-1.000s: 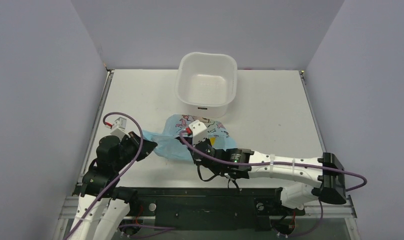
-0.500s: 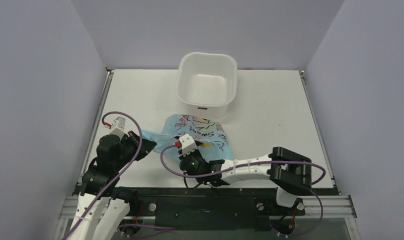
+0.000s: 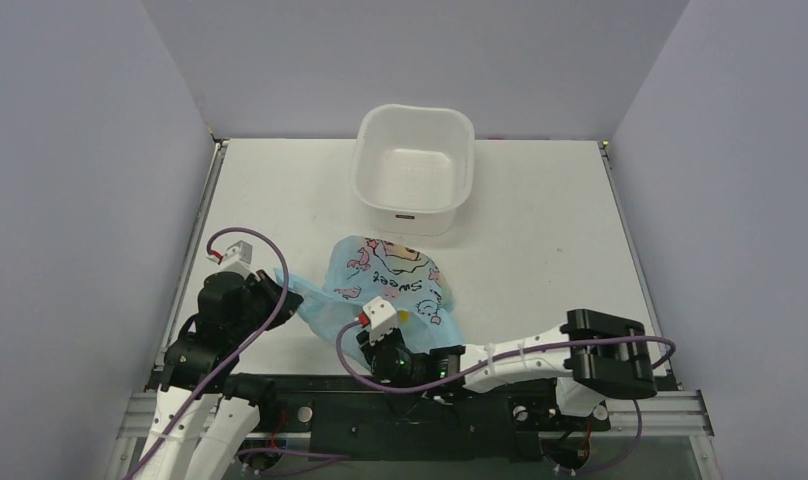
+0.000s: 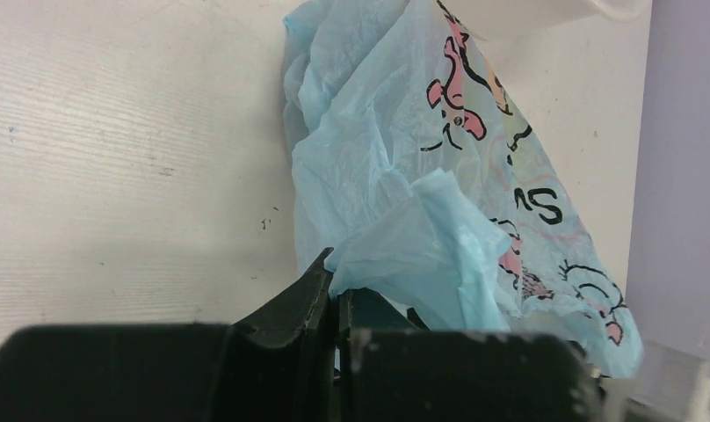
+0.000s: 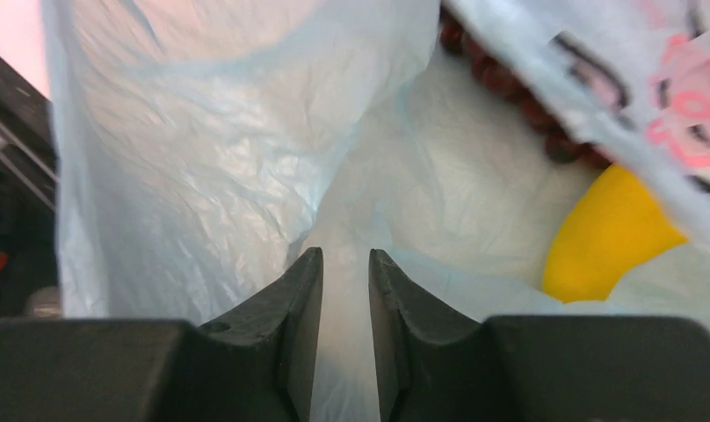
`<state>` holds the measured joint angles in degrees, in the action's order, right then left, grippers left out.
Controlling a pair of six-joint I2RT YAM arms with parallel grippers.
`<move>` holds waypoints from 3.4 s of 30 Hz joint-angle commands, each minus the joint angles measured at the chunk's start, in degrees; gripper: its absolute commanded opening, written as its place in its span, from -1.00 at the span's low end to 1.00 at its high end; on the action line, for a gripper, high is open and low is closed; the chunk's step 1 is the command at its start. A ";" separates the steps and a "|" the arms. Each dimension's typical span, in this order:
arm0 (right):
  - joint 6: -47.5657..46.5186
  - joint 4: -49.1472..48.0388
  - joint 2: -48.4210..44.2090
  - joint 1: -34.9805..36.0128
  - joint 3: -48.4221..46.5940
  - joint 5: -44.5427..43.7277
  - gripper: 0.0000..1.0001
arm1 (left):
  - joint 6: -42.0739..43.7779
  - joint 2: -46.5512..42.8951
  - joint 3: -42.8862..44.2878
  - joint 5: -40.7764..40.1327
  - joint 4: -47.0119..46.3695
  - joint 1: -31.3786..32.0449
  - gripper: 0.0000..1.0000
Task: Take the fake fruits out of the plastic bag
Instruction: Adjust the plastic bag at the center of the board, then take out the fake fruit from the plastic bag.
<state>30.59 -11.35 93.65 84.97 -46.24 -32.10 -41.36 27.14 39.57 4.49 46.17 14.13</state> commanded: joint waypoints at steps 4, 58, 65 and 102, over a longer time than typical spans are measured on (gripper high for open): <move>1.87 4.35 -13.07 -0.76 2.04 -3.09 -0.42 | 3.36 -0.68 2.37 4.18 -1.60 -0.42 -1.00; 15.37 15.86 -26.18 1.78 14.58 -11.02 0.15 | -12.39 -4.02 -14.11 4.36 -10.63 -0.33 -0.69; 11.82 1.96 -21.97 0.22 27.15 -18.03 -0.25 | -11.36 -2.41 -13.21 -1.95 -14.40 -0.26 -1.00; -0.48 9.97 -23.94 -19.00 5.97 4.94 -0.07 | -21.04 -3.03 -23.56 14.05 -38.44 3.45 -1.00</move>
<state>34.26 3.09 64.34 66.06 -35.66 -24.21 -62.11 24.23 13.89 18.90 12.16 17.26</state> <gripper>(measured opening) 0.602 0.004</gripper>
